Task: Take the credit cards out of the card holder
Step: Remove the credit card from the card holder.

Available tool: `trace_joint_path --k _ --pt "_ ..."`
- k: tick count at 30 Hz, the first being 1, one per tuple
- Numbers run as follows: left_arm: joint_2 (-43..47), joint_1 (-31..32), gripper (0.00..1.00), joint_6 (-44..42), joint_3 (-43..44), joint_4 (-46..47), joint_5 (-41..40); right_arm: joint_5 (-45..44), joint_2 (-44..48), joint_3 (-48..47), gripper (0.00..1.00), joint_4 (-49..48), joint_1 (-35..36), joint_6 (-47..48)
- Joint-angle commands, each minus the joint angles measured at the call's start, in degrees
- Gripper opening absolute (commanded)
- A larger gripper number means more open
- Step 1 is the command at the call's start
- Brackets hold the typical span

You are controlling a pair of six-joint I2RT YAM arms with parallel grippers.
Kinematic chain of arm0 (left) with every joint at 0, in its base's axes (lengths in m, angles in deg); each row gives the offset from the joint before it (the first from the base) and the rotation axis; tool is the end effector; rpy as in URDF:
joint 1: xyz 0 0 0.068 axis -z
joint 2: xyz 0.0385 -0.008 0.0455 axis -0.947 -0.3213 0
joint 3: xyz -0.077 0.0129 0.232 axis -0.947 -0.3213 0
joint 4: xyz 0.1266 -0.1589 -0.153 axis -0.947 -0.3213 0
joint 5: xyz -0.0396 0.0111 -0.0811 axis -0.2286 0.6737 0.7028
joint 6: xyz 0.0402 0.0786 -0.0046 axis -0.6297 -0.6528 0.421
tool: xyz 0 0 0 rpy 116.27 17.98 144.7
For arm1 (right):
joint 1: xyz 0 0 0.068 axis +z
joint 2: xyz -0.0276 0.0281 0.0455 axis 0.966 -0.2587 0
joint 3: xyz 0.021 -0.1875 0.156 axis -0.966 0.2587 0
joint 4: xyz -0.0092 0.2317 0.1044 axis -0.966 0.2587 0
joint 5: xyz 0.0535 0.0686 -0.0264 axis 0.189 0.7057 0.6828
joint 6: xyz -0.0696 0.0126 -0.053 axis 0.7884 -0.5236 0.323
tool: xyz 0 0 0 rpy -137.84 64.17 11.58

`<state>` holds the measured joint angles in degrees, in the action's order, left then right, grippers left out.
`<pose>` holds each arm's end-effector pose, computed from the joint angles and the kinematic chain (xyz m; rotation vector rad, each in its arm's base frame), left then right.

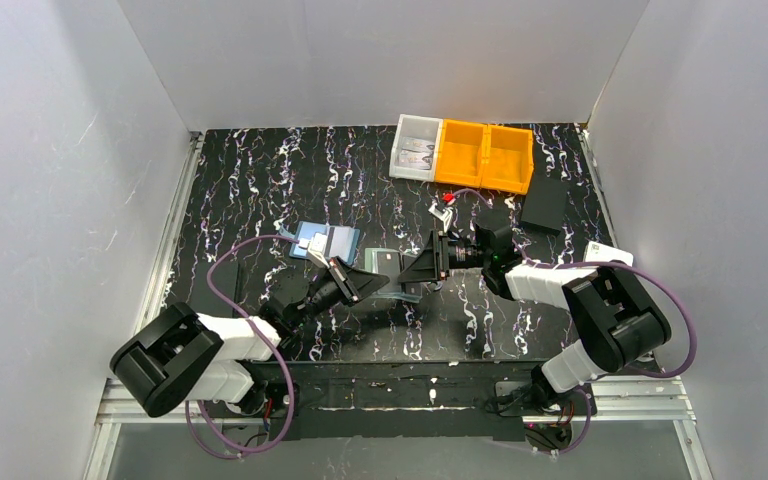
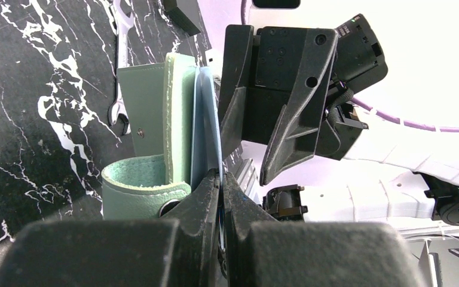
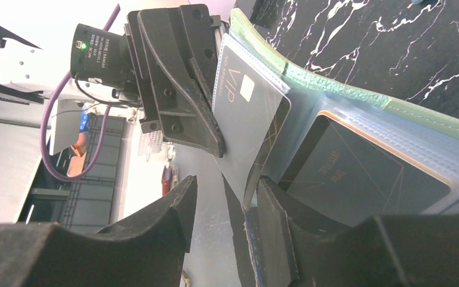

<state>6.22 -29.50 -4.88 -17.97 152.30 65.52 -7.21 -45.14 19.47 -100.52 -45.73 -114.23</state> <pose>0.1864 -0.1879 0.1669 -0.1636 1.7039 -1.6249 0.2392 0.2093 0.1704 -0.4478 2.0472 1.8119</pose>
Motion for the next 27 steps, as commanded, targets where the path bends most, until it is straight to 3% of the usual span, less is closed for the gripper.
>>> trace_joint_path --k 1,14,27 --pt "-0.2 0.2 0.00 1.0 1.8 6.7 1.0 2.1 0.0 -1.6 0.47 -4.4 0.2 -1.3" --pt "-0.8 0.2 0.00 2.0 0.2 8.1 -0.1 3.0 0.4 -2.2 0.28 -4.4 -0.4 -1.0" --pt "-2.0 0.2 0.00 2.3 -1.9 8.1 -2.6 4.0 1.2 -3.1 0.01 -0.3 -0.4 3.5"
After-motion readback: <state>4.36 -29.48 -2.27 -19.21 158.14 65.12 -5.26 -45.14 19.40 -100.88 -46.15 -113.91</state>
